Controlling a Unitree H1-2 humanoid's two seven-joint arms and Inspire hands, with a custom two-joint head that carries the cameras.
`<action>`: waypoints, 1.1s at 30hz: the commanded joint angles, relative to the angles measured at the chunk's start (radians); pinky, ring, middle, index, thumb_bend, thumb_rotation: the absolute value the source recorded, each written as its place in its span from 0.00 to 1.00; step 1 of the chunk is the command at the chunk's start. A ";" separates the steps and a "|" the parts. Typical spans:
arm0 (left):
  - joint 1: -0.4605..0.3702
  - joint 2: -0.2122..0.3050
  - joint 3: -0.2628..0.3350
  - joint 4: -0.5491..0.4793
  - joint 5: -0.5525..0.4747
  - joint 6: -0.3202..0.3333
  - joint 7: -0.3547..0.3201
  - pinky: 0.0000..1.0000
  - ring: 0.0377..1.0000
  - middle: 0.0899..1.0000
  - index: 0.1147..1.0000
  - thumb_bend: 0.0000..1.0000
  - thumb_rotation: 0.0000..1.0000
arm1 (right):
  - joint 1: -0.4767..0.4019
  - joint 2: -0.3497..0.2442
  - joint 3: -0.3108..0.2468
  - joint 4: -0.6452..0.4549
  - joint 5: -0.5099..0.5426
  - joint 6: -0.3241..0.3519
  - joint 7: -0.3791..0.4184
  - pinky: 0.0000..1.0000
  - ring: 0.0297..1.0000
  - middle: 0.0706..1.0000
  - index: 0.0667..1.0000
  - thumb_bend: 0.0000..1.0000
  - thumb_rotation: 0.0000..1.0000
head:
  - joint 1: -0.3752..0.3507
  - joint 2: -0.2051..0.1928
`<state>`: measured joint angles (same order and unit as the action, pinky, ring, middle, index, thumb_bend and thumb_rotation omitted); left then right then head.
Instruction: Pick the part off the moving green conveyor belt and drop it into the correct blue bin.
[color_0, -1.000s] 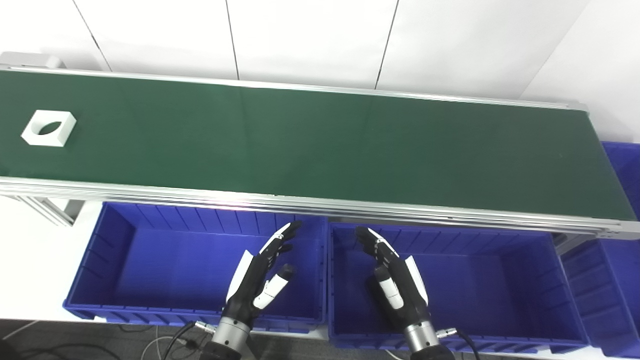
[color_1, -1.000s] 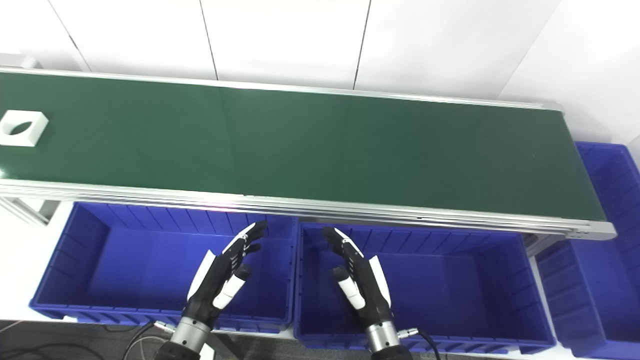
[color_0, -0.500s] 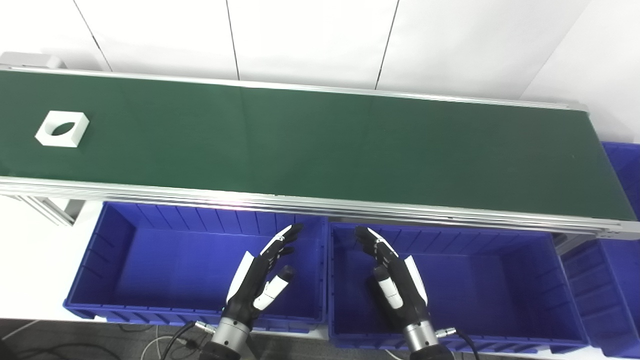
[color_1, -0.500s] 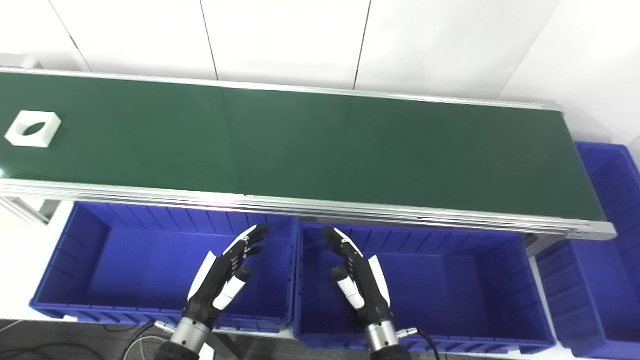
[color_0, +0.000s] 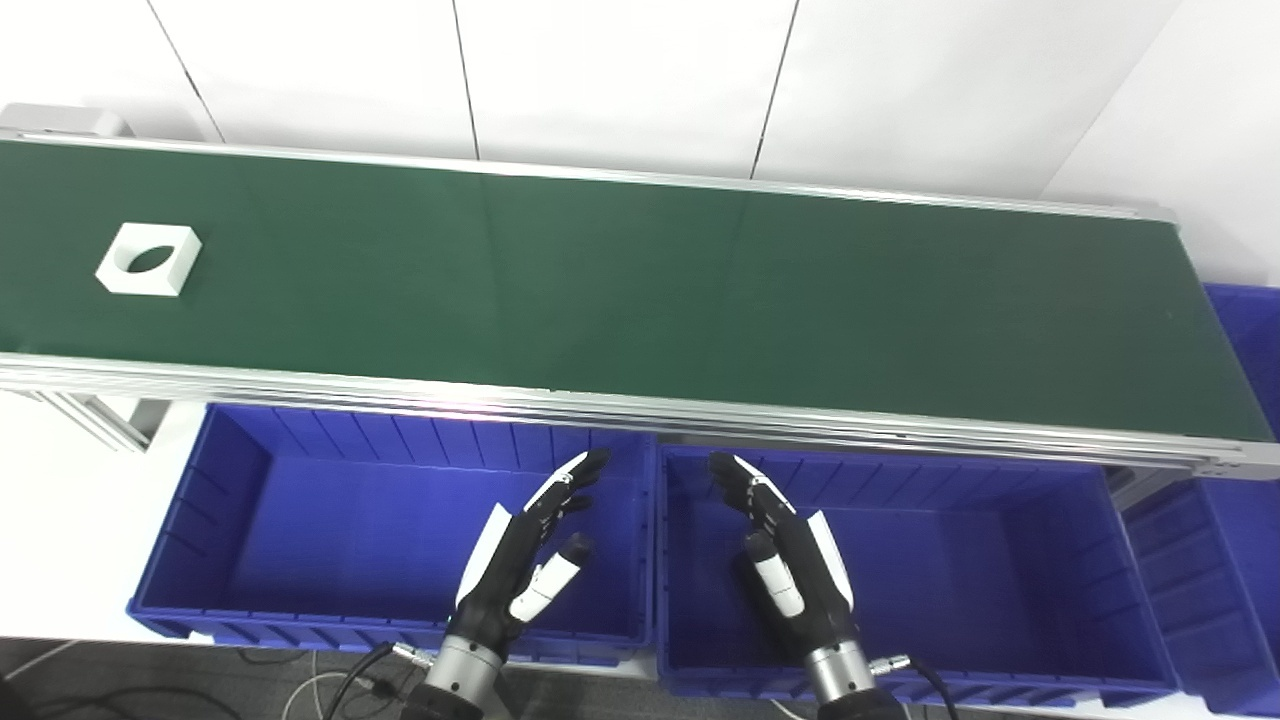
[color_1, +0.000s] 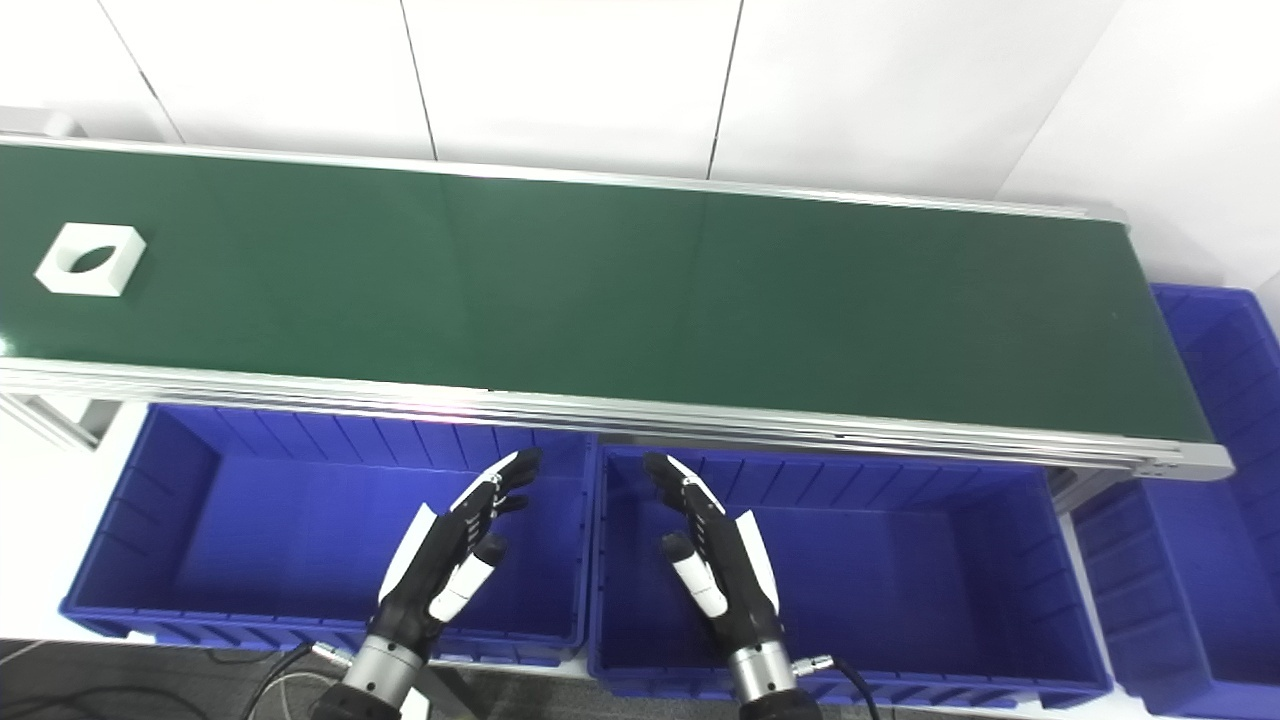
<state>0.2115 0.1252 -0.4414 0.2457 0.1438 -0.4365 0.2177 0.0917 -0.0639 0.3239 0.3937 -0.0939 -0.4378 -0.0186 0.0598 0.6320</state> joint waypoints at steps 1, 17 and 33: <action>-0.011 0.000 -0.001 -0.011 0.004 -0.033 0.013 0.85 0.90 0.91 0.87 0.77 1.00 | -0.010 0.006 -0.001 -0.012 0.012 -0.032 0.003 0.90 0.90 0.87 0.85 0.90 1.00 | 0.000 0.000; -0.019 0.005 -0.006 0.000 0.010 -0.033 0.021 0.85 0.90 0.91 0.88 0.77 1.00 | -0.019 0.005 0.003 -0.003 0.010 -0.032 -0.005 0.89 0.89 0.86 0.85 0.87 1.00 | -0.002 0.000; -0.020 0.006 -0.009 0.004 -0.002 -0.033 0.019 0.85 0.90 0.91 0.88 0.78 1.00 | -0.019 0.004 0.006 0.000 0.006 -0.032 -0.009 0.88 0.88 0.86 0.85 0.86 1.00 | -0.002 0.001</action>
<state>0.2018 0.1283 -0.4513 0.2628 0.1445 -0.4365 0.2279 0.0875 -0.0639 0.3261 0.4123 -0.0941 -0.4378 -0.0203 0.0567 0.6335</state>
